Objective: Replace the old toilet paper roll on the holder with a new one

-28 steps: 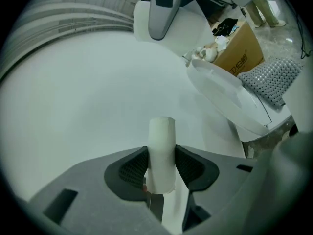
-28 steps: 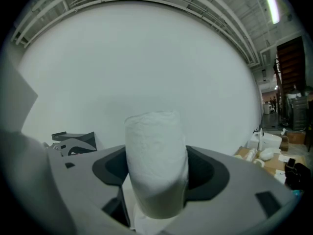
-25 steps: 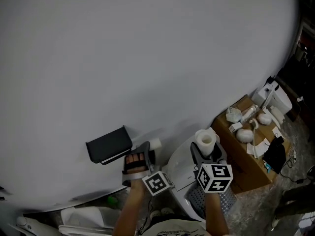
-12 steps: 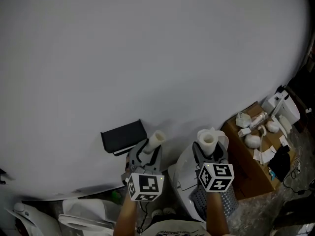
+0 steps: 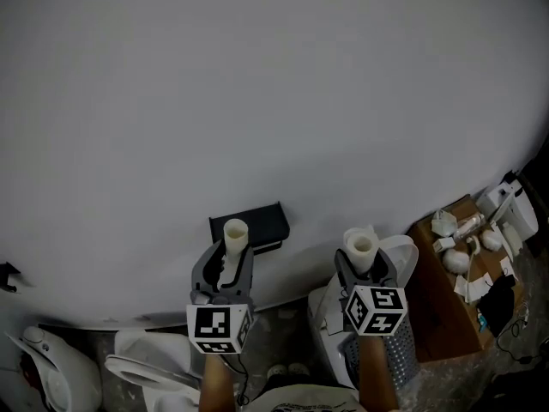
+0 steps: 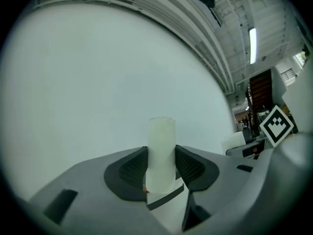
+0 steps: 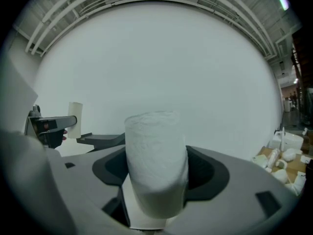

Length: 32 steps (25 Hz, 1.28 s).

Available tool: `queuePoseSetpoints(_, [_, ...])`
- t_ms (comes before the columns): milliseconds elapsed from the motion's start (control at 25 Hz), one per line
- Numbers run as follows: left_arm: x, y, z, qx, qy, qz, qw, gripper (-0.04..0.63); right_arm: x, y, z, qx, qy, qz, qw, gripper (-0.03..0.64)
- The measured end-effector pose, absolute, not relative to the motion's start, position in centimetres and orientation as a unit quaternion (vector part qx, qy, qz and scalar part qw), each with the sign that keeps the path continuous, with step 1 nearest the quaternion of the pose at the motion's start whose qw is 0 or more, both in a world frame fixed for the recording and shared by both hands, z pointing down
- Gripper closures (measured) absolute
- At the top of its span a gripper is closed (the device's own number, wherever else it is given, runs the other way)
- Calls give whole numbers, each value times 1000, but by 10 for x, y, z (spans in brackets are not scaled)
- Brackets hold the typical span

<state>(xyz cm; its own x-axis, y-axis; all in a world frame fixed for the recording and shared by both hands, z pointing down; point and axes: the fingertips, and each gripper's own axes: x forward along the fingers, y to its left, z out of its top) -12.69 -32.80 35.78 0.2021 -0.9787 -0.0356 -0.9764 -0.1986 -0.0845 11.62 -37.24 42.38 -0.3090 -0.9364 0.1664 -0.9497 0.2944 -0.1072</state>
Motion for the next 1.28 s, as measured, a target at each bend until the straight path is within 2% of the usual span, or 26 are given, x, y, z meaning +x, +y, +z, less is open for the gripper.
queuePoseSetpoints(320, [-185, -306, 363, -730, 683, 21, 11, 417, 83, -372, 423, 563, -821, 89, 38, 295])
queuePoseSetpoints(800, [-209, -289, 362, -717, 697, 21, 10, 419, 54, -374, 426, 539, -837, 78, 58, 295])
queuePoseSetpoints(1000, [-214, -285, 363, -716, 698, 11, 16, 419, 41, -387, 437, 524, -842, 21, 125, 295])
queuePoseSetpoints(1280, [-225, -276, 362, -709, 705, 10, 18, 419, 25, -409, 458, 489, -808, -160, 287, 295])
